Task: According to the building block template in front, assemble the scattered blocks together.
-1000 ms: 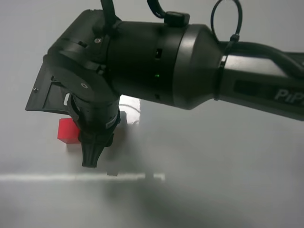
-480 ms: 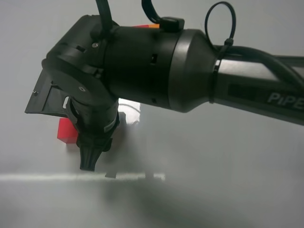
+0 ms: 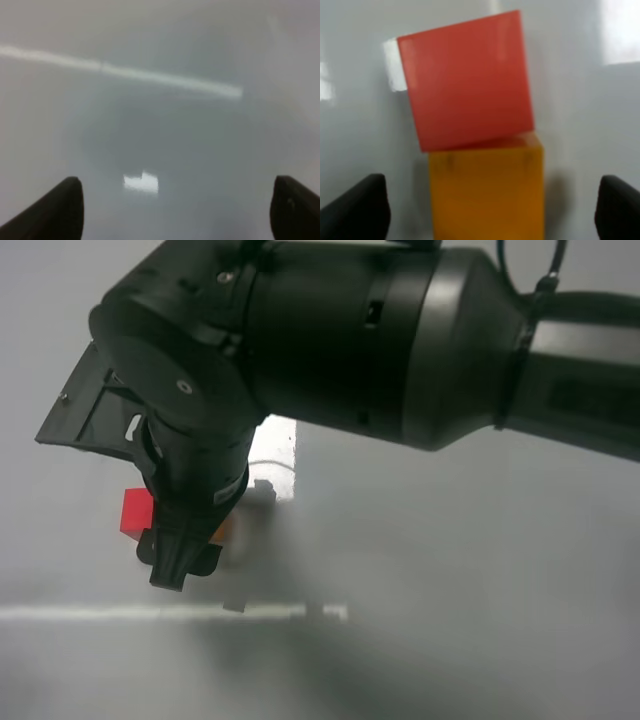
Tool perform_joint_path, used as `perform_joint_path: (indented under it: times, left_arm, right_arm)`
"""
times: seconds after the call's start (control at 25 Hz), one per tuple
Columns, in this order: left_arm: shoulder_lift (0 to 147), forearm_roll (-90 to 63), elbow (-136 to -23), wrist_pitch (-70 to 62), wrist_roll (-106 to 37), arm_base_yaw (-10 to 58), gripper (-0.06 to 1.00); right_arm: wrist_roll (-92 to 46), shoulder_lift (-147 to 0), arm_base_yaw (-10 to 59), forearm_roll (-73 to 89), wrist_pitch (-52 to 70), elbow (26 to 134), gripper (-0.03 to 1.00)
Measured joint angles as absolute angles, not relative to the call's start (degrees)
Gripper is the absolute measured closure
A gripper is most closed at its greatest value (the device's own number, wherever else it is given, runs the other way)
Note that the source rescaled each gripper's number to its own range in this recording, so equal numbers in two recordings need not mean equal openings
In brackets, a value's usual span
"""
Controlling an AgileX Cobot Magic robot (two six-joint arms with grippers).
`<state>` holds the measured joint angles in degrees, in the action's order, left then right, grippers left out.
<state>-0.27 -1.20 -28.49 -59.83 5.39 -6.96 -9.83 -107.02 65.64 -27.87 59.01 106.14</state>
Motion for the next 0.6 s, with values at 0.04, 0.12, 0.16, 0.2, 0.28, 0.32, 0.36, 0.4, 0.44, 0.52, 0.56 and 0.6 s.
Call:
perform_joint_path:
  times: [0.04,0.12,0.16,0.2,0.28,0.32,0.36,0.4,0.44,0.52,0.56,0.6]
  left_arm:
    - [-0.27,-1.20,-28.49,-59.83,5.39,-6.96,0.27]
    - [-0.27,-1.20,-28.49,-59.83,5.39,-6.96,0.27]
    - [-0.27,-1.20,-28.49,-59.83,5.39,-6.96,0.27]
    - [-0.27,-1.20,-28.49,-59.83,5.39,-6.96,0.27]
    - [-0.27,-1.20,-28.49,-59.83,5.39,-6.96,0.27]
    - [-0.27,-1.20,-28.49,-59.83,5.39,-6.96,0.27]
    - [-0.27,-1.20,-28.49,-59.83,5.39,-6.96,0.27]
    - [-0.27,-1.20,-28.49,-59.83,5.39,-6.96,0.27]
    - [-0.27,-1.20,-28.49,-59.83,5.39,-6.96,0.27]
    - [-0.27,-1.20,-28.49,-59.83,5.39,-6.96,0.27]
    - [-0.27,-1.20,-28.49,-59.83,5.39,-6.96,0.27]
    - [-0.27,-1.20,-28.49,-59.83,5.39,-6.96,0.27]
  right_arm:
    - [-8.86,-105.66,65.64,-27.87,59.55,106.14,0.07]
    - [-7.71,-103.04,65.64,-27.40,61.23,106.14,0.07]
    - [-7.32,-102.08,65.64,-27.01,62.68,106.14,0.07]
    - [-7.15,-101.15,65.64,-26.55,64.27,106.14,0.07]
    - [-6.41,-99.85,65.64,-25.85,66.91,106.14,0.07]
    - [-5.40,-99.24,65.59,-25.51,67.90,106.14,0.07]
    - [-4.21,-98.64,65.32,-24.90,68.63,106.14,0.07]
    - [-3.30,-97.90,64.77,-23.80,68.95,106.14,0.07]
    - [-2.30,-97.18,63.74,-22.57,69.18,106.08,0.07]
    - [-0.52,-94.85,60.85,-19.59,69.34,105.37,0.07]
    - [0.38,-93.68,58.78,-18.67,69.35,104.79,0.07]
    - [1.64,-92.07,56.48,-17.99,69.35,104.17,0.07]
